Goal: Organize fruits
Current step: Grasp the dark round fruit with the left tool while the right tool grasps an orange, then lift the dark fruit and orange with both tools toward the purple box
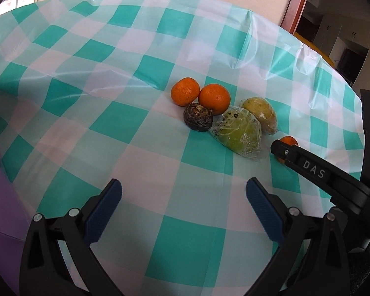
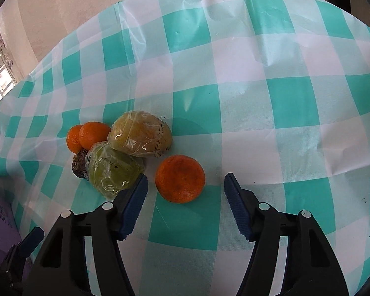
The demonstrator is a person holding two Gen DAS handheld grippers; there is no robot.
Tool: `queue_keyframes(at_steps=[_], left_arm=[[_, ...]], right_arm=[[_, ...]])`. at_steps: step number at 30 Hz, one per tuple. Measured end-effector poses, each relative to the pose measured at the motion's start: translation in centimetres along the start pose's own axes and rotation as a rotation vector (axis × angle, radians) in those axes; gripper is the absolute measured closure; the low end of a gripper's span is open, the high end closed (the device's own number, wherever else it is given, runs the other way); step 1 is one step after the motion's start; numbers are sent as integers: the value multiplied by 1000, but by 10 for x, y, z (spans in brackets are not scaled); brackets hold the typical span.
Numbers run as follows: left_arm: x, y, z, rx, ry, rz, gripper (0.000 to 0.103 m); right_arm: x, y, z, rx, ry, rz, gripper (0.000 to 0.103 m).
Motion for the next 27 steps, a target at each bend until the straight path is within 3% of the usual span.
queue_keyframes(at_steps=[5, 7, 9, 15, 21, 22, 25, 27], left_arm=[[8, -21, -17, -5, -45, 62, 2], [11, -29, -27, 17, -72, 82, 2], [11, -35, -35, 28, -94, 82, 2], [6, -51, -51, 56, -142, 36, 3], [-11, -70, -69, 69, -176, -54, 23], [-12, -72, -71, 69, -183, -61, 28], [-17, -75, -69, 51, -189, -82, 63], [-11, -75, -65, 37, -139, -49, 64]], right_arm=[[11, -1, -4, 7, 52, 49, 44], [13, 0, -4, 4, 79, 56, 54], [14, -1, -4, 3, 56, 55, 65], [-3, -2, 1, -3, -47, -28, 67], [-5, -3, 1, 0, -72, -41, 67], [-5, -2, 2, -1, -74, -43, 67], [-7, -2, 2, -1, -82, -48, 67], [-9, -2, 3, -2, -87, -53, 67]])
Point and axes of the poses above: each gripper's, at about its wrist camera, not at the fingertips, and z roughly against the way its jaws point, x to its left, y to its underside, the point moved 1 cm from there along -z, roughly the way its jaws point, and after that the axes turned 6 degrees about -z, right-handed, at the moved point
